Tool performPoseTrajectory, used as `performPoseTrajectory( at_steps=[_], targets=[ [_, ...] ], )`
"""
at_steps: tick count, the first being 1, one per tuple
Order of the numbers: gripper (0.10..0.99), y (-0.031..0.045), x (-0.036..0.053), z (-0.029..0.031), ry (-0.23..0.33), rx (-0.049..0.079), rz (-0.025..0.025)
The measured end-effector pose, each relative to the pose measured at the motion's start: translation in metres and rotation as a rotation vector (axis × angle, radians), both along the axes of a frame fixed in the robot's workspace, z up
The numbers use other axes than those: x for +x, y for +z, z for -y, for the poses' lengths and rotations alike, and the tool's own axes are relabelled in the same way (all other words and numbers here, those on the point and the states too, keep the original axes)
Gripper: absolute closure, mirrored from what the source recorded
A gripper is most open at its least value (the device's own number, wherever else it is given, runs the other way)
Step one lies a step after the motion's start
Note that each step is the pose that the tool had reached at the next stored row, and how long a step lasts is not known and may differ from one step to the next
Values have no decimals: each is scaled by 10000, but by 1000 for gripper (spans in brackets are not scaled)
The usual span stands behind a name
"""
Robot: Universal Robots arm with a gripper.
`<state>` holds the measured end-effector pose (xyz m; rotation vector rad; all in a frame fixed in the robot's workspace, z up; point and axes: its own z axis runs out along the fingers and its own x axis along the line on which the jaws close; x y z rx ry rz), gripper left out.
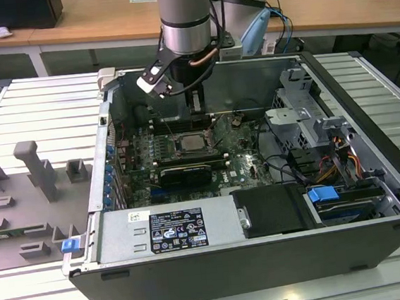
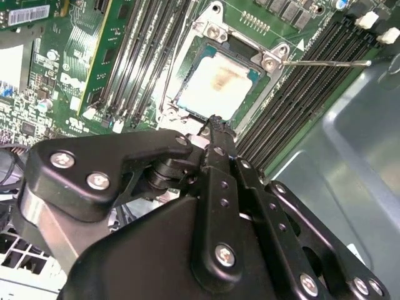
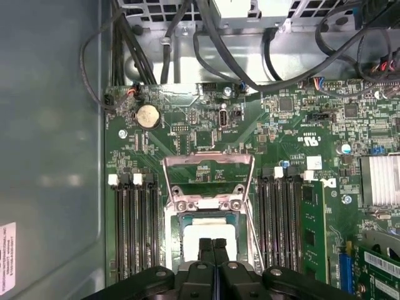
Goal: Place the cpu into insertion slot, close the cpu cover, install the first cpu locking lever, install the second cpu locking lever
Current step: 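Close the cpu cover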
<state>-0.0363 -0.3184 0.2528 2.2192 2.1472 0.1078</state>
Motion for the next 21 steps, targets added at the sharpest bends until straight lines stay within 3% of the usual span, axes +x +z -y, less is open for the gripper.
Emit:
performPoseTrajectory(
  at_steps=[2,9,21],
  targets=[
    [980,4,59,-2,3,-1,-5],
    [980,142,60,-6,2,0,-4],
    [980,148,173,-11,2,-5,-11]
  ],
)
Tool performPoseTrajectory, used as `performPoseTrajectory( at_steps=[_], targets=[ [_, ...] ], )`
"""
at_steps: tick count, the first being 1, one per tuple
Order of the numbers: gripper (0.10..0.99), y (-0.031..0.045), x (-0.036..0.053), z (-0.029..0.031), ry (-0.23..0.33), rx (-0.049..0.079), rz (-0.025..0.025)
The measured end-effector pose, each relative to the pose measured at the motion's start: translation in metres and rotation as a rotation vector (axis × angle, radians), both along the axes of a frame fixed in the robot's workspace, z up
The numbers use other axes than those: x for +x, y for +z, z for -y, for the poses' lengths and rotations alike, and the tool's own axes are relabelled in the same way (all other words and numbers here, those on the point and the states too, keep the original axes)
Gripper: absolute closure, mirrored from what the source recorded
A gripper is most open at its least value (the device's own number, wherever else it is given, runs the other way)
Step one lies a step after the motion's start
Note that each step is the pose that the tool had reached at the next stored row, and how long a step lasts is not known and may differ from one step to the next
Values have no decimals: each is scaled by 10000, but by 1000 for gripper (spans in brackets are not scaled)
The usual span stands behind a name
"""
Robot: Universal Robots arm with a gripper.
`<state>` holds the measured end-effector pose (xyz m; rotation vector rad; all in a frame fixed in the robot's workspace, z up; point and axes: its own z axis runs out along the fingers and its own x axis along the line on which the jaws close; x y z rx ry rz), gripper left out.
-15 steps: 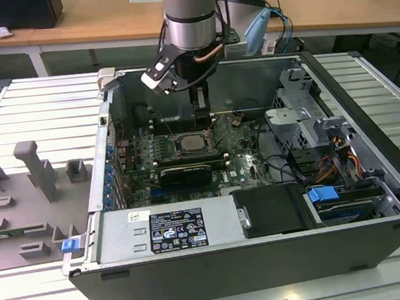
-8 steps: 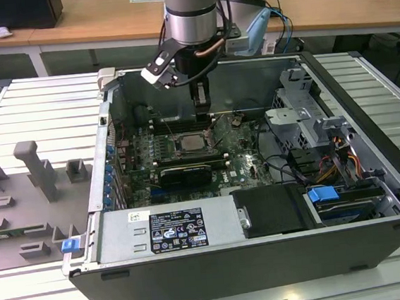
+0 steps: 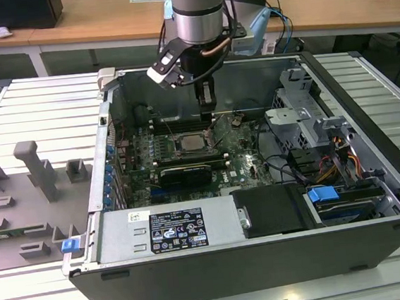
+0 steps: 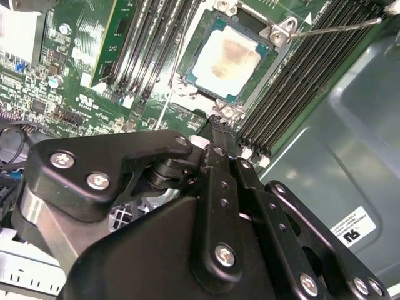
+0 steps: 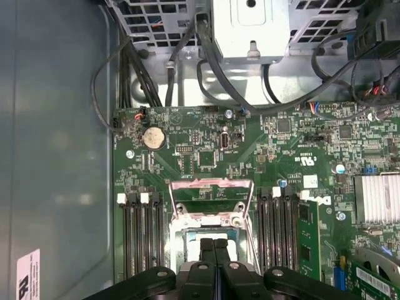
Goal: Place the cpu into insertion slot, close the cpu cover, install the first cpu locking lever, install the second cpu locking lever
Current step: 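Close the cpu cover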
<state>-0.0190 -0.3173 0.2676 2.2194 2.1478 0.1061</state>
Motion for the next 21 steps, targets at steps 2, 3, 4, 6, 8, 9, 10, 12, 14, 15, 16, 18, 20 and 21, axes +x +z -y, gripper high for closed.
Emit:
performPoseTrajectory(
  at_steps=[2,3,4,6,8,9,10,12,14,15,16,18,20,21],
  targets=[
    [980,28,7,-3,-1,-4,0],
    [980,65,7,-4,0,-5,0],
    [980,90,7,-7,0,-6,0],
    [980,124,50,-9,5,-3,1],
    [980,124,108,-10,35,-7,-6],
    [980,120,124,-15,63,-13,-7],
    [980,116,129,-19,92,-17,-6],
    [980,110,132,-28,155,-18,-6],
    [980,110,133,-32,180,-19,-6],
    [980,110,134,-35,193,-18,-6],
    [980,109,135,-37,200,-18,-6],
    [980,109,138,-42,215,-18,-6],
    [980,108,145,-49,236,-18,-7],
    [980,108,149,-53,250,-17,-6]
  ],
)
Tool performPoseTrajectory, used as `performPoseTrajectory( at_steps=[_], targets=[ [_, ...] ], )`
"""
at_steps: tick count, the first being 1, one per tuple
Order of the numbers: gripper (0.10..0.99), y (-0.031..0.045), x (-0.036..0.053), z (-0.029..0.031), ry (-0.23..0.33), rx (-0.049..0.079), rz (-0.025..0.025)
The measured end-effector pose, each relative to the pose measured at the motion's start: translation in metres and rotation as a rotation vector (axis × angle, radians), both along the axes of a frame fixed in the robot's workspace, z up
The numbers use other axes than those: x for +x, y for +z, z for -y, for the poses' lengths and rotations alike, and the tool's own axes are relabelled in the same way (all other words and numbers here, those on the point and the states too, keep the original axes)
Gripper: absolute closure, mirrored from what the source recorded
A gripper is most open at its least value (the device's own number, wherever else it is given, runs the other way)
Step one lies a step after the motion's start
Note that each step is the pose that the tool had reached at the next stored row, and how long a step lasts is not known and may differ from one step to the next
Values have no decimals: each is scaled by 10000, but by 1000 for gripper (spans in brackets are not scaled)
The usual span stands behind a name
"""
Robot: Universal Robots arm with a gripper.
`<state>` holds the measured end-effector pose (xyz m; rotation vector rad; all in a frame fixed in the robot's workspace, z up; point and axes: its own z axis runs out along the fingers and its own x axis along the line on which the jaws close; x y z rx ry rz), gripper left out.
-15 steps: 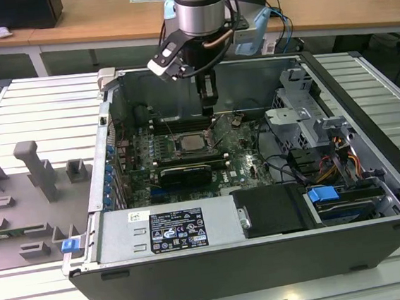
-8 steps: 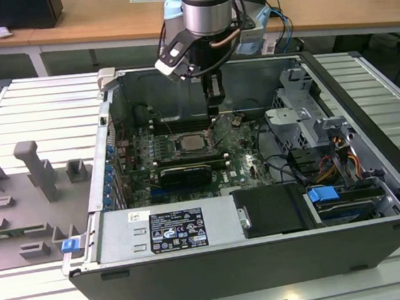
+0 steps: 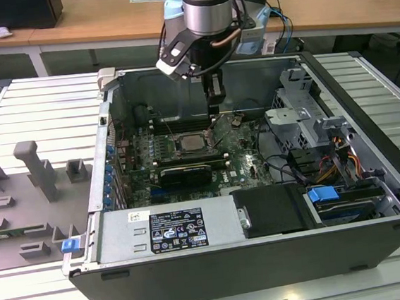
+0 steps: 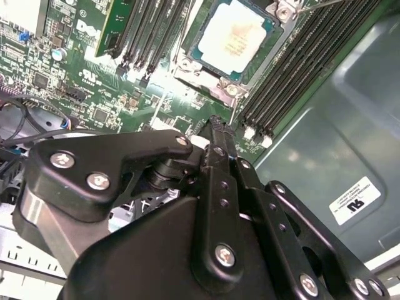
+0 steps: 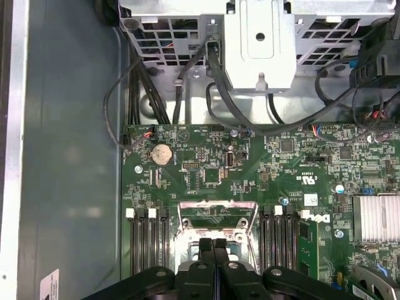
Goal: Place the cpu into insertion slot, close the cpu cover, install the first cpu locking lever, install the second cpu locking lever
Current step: 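Close the cpu cover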
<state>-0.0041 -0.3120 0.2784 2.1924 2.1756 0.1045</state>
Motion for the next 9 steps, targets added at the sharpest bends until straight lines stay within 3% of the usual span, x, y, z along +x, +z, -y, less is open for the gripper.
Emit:
performPoseTrajectory(
  at_steps=[9],
  targets=[
    [980,-10,132,-14,132,1,-4]
  ],
)
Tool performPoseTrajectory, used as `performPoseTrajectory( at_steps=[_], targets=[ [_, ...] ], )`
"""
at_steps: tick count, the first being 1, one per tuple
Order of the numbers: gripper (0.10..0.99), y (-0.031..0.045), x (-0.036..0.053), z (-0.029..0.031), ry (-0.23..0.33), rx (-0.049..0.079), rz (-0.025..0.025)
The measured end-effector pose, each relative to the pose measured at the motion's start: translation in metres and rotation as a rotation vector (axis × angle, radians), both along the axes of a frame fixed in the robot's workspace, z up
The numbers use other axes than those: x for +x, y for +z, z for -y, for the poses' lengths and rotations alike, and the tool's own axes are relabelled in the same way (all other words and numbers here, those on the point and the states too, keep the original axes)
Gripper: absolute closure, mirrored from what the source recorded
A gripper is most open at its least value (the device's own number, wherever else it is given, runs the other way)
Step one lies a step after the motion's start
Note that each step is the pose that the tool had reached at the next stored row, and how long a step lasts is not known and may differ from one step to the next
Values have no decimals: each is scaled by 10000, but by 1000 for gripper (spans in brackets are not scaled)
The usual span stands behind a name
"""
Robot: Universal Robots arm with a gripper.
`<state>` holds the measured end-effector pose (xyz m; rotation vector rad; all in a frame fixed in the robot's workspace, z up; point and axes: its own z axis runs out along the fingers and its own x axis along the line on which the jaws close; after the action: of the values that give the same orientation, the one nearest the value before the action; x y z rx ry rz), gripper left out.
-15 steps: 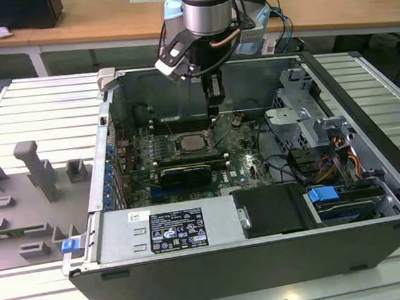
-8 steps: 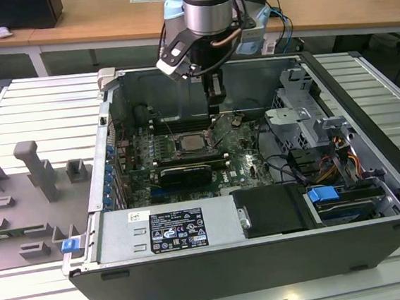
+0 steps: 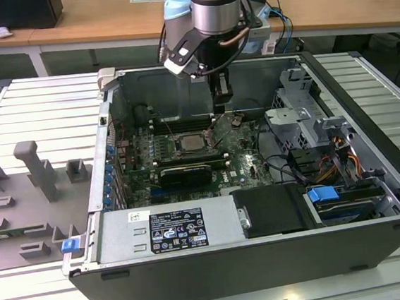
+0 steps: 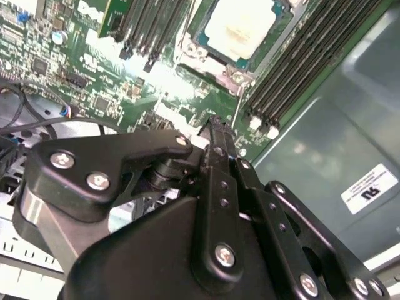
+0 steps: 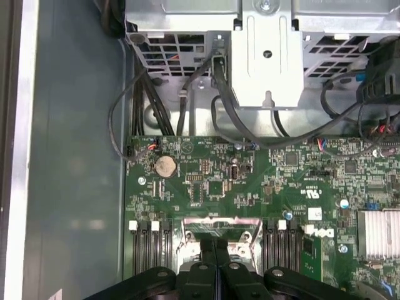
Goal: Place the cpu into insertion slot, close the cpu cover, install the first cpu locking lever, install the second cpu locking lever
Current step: 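Close the cpu cover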
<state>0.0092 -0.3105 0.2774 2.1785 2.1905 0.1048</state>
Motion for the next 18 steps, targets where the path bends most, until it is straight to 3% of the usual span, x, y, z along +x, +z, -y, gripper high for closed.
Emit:
performPoseTrajectory(
  at_steps=[3,5,9,14,18],
  targets=[
    [980,-28,17,0,2,-1,0],
    [980,-92,40,9,2,0,1],
    [980,-104,231,14,2,0,-18],
    [980,-140,357,14,2,-1,-21],
    [980,-220,370,40,1,-2,-42]
  ],
)
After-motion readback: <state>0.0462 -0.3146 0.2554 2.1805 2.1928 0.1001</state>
